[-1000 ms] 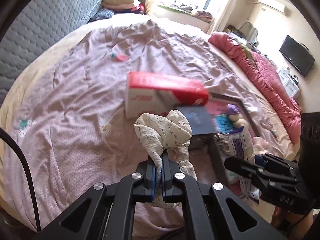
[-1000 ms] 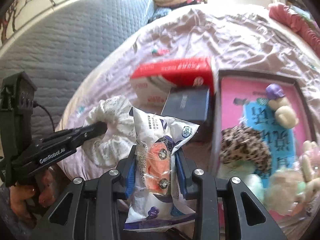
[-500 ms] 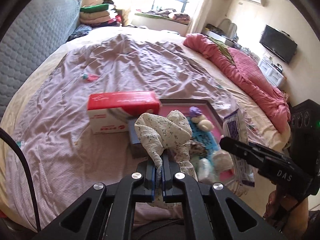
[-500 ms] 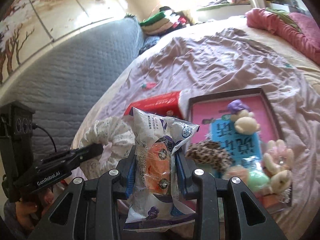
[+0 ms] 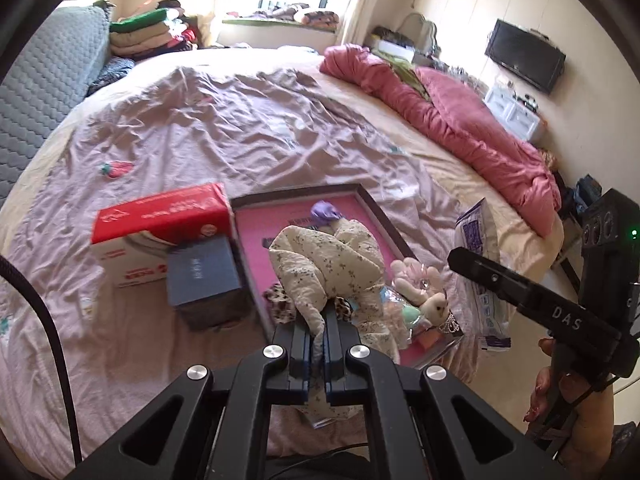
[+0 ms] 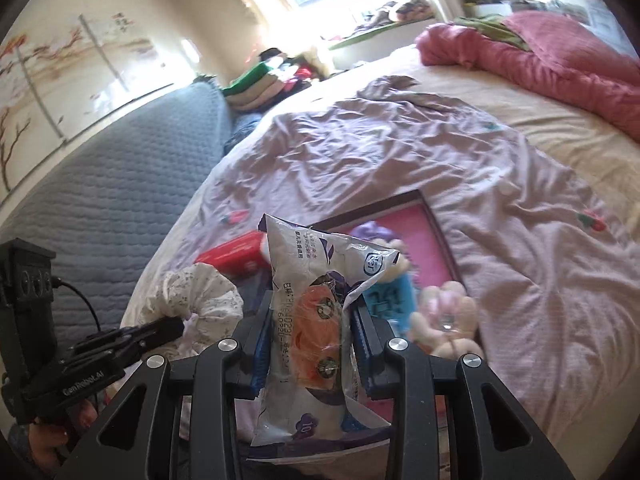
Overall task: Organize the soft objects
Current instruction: 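Carry the cream scrunchie and wipes packet with both grippers over the tray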
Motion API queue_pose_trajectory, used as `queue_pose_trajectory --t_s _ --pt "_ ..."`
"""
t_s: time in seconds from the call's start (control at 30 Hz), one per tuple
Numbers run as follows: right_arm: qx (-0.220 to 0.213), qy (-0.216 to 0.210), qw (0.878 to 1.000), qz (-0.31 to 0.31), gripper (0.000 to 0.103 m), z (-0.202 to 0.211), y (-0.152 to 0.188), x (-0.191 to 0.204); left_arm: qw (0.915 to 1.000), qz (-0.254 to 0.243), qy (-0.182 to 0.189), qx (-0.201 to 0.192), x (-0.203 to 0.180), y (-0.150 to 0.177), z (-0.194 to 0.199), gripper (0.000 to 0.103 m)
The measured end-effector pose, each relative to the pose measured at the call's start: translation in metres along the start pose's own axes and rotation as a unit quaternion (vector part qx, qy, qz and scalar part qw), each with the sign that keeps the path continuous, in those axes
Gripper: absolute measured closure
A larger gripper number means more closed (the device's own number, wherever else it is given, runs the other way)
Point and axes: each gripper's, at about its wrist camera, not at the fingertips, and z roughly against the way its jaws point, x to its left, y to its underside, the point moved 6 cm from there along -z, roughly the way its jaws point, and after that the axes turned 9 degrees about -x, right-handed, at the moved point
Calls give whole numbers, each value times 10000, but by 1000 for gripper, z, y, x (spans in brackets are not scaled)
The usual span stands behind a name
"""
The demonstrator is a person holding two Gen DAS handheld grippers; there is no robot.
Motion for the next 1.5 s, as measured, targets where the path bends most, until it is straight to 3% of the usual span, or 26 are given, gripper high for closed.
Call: queue_pose_trajectory --t_s 0.27,0.8,1.33,1.5 --pt "241 309 9992 6 67 -24 14 -28 9991 -201 -102 361 -12 15 -50 99" --pt "696 711 9939 474 66 -79 39 -44 9975 -240 -114 648 -5 25 -87 99" --pt "650 708 9935 610 62 -87 40 -43 9971 -60 -37 762 2 23 -105 98" --pt "586 687 9942 576 56 -84 37 -42 9970 -61 -31 768 1 23 -108 98"
